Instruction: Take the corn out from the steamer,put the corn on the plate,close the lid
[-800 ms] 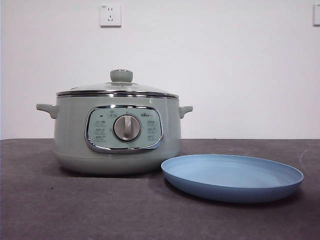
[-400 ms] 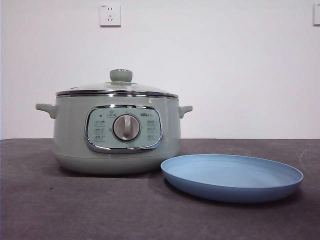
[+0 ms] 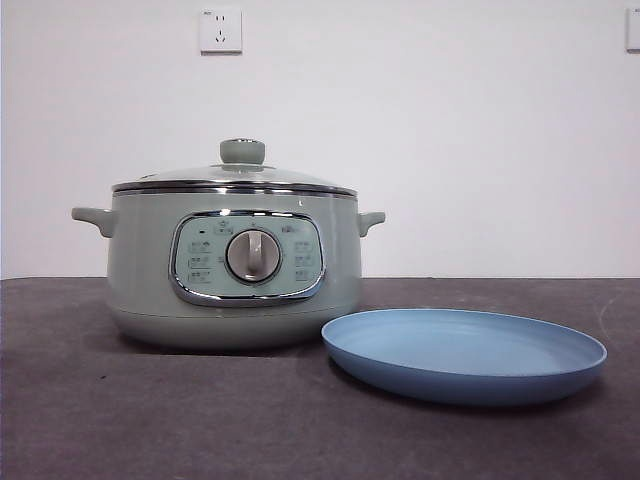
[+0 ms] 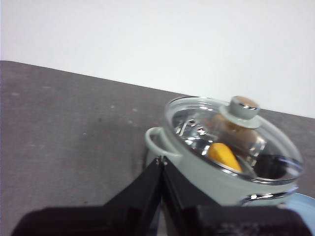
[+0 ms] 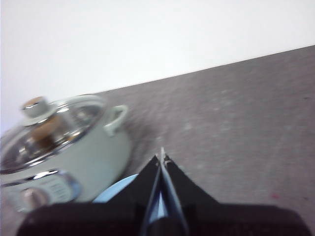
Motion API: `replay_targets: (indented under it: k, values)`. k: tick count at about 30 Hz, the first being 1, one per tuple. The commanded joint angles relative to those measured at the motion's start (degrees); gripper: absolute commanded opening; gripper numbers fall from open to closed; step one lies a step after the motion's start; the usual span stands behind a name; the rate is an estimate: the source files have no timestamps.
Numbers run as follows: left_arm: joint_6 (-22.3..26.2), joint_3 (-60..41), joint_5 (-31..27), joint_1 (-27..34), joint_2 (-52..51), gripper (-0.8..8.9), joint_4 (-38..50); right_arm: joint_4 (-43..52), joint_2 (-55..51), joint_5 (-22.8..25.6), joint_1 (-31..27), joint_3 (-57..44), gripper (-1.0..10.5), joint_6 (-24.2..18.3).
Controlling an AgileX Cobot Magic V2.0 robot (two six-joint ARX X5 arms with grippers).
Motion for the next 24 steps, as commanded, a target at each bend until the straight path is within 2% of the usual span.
replay_targets:
  k: [1,5,13,19,24]
  values:
    - [2.2,4.5,3.2,-0.2,4.4,-0.08,-1.4,-3.0,6.6,-4.3,0.1,7.0,-0.1,-3.0]
    - [6.5,12.2,8.3,-0.2,11.8,-0.08,-6.2,-11.1,16.0,-10.1,0.1,17.9,-0.1,-8.5]
    - [13.8,25.5,18.5,-0.2,22.9,-0.08,-15.4,-26.9,31.8,-17.8,0.8,39.1,-0.1,-17.0]
    - [18.7,32.7,22.9,-0.2,28.2,-0.08,-24.7,-37.6,39.5,-19.1,2.5,49.5,-0.1,-20.7]
    - [20.9,35.9,24.1,-0.2,30.4,-0.08,-30.4,-42.6,41.4,-19.1,3.5,51.1,-0.1,-22.6]
